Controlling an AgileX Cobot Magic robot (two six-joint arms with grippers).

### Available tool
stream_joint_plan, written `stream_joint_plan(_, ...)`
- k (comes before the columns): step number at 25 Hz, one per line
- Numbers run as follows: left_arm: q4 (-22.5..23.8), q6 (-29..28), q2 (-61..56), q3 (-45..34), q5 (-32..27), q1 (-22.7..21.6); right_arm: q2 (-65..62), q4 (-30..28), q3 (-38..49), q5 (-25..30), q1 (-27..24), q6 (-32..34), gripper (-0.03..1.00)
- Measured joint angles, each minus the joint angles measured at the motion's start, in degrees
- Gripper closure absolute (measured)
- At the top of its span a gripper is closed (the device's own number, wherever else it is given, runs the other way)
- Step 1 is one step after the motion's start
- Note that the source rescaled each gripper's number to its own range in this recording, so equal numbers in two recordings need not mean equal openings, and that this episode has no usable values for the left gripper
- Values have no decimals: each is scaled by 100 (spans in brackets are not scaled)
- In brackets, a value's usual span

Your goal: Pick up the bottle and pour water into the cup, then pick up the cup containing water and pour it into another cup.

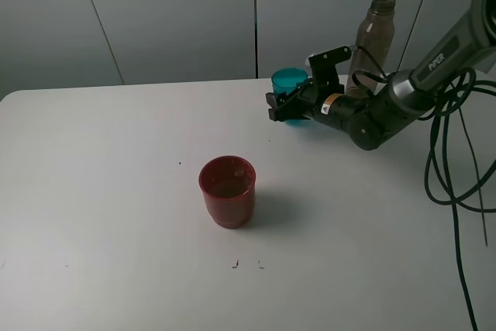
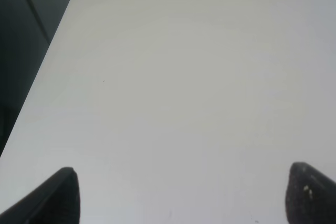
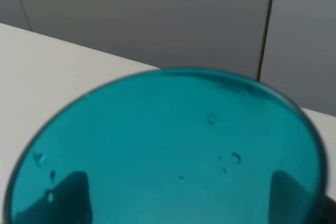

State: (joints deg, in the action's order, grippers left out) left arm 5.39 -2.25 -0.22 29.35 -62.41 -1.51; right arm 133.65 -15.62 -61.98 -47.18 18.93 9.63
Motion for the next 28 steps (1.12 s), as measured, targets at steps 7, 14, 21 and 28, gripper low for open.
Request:
stream_joint_plan(7,0,-10,0,0,0,0,0,0,14,208,0,122,46)
stream_joint_plan(14,0,-10,0,0,0,0,-389,-38,414,849,0,296,-2)
stream_joint_plan(21,0,-10,0,0,0,0,-1712,-301,1068,2966,0,617,-3)
stream_joint_plan(28,0,-34,0,0,0,0,-3795,-314,1174,5588,0,723,-3)
